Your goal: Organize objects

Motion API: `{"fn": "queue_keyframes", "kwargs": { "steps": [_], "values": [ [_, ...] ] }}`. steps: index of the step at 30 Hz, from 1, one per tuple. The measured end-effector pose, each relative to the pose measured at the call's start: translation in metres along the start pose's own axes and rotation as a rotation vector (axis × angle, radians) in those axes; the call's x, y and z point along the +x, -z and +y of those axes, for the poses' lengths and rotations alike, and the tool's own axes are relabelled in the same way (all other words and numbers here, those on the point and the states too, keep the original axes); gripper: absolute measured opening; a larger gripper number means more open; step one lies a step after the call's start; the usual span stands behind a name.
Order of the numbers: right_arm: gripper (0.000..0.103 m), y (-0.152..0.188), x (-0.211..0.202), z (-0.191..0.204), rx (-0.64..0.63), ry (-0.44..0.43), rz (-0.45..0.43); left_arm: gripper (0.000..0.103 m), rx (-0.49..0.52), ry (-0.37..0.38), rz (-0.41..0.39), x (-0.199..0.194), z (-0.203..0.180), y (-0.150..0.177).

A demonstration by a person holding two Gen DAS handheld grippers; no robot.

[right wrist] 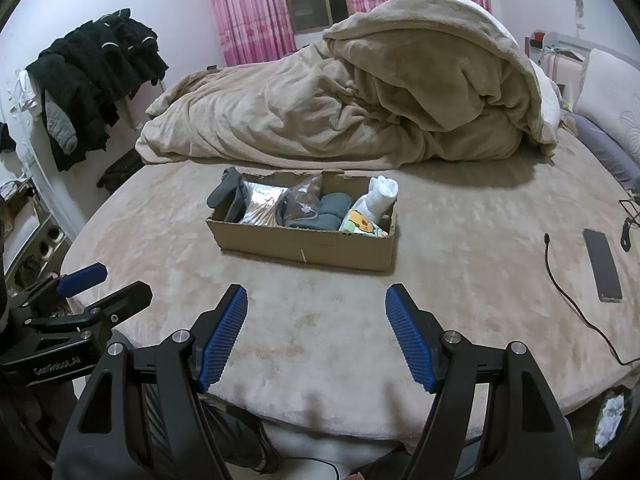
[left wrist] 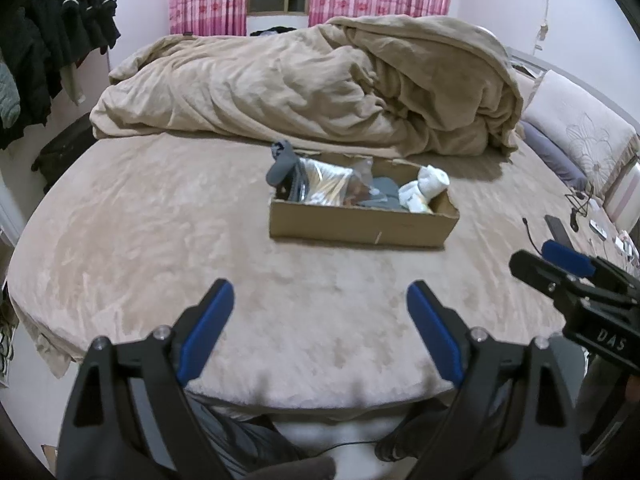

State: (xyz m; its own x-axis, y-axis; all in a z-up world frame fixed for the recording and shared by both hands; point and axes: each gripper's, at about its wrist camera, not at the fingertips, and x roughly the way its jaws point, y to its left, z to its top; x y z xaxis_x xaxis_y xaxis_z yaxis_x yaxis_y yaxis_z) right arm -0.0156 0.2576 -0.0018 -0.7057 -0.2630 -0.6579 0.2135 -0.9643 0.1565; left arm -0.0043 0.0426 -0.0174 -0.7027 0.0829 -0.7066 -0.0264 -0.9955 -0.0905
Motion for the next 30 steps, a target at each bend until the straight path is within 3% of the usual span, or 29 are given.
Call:
{"fn": "queue_keyframes", "kwargs": {
  "steps": [30],
  "values": [
    [0.075,-0.013,0.031,-0.003,0.003,0.015,0.040,0.091,0.001,-0.003,0.026,0.028,0.007,-0.014]
  ]
}}
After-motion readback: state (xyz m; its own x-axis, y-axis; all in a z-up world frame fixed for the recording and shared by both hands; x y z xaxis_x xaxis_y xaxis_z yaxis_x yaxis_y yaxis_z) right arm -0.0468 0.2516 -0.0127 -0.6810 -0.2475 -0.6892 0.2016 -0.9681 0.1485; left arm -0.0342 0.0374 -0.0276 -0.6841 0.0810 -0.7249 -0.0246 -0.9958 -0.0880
